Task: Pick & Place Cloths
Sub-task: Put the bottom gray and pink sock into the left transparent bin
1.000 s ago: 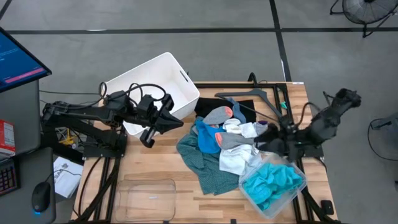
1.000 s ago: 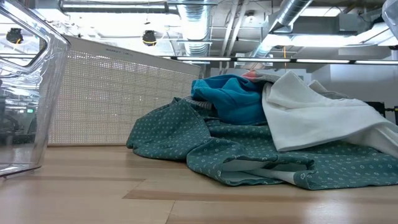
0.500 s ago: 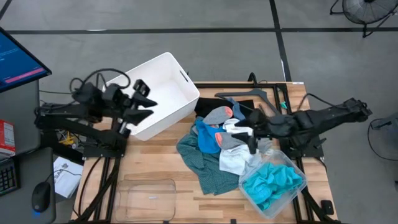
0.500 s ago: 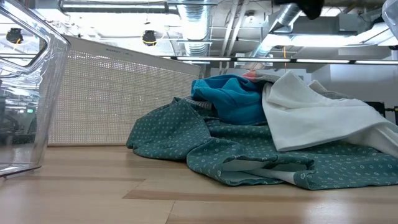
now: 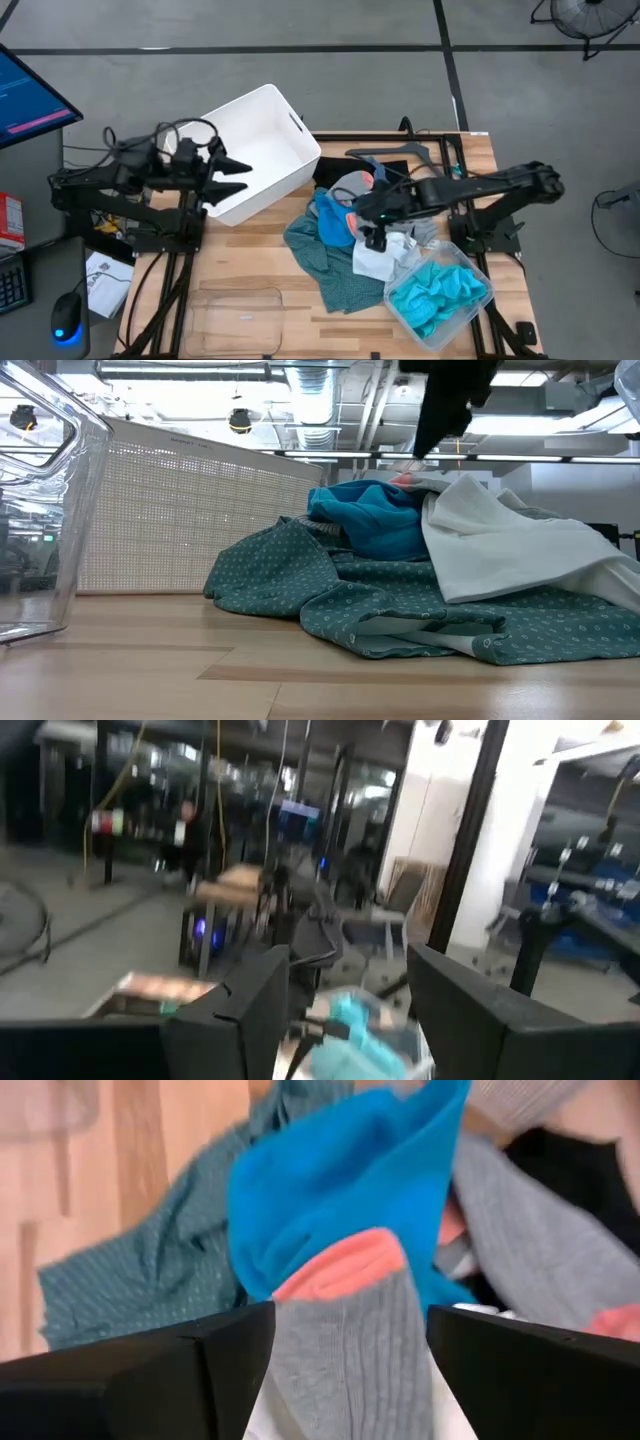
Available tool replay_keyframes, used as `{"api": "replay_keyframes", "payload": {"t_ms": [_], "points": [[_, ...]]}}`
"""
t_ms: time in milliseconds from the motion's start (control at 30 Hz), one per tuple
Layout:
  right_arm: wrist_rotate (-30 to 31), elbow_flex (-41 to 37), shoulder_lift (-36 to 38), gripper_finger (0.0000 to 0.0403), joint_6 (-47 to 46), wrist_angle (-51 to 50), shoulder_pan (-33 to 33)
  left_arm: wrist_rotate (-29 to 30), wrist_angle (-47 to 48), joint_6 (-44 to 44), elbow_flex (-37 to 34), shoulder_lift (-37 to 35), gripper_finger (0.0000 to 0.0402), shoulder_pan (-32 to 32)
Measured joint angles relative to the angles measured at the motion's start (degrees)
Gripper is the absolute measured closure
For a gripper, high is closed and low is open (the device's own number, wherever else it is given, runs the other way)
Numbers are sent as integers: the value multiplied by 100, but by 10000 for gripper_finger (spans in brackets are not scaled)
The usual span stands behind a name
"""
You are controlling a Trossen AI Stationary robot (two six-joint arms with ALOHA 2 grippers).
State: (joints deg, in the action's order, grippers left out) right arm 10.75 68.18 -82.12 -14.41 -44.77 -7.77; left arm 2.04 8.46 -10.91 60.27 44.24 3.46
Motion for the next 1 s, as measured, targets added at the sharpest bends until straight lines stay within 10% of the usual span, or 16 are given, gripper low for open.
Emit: {"api": "replay_keyframes", "payload": {"t_ms": [300,533,1000], "points": [[28,-1,-828,168,-454,-354,59,-4,102,-1,-2,340,211,0],[107,-4,-761,379,-548,-319,-42,-7,109,-3,-4,418,211,0],[784,900,449,400,-604,280,-68,-11,-6,1,-6,971,211,4]]}}
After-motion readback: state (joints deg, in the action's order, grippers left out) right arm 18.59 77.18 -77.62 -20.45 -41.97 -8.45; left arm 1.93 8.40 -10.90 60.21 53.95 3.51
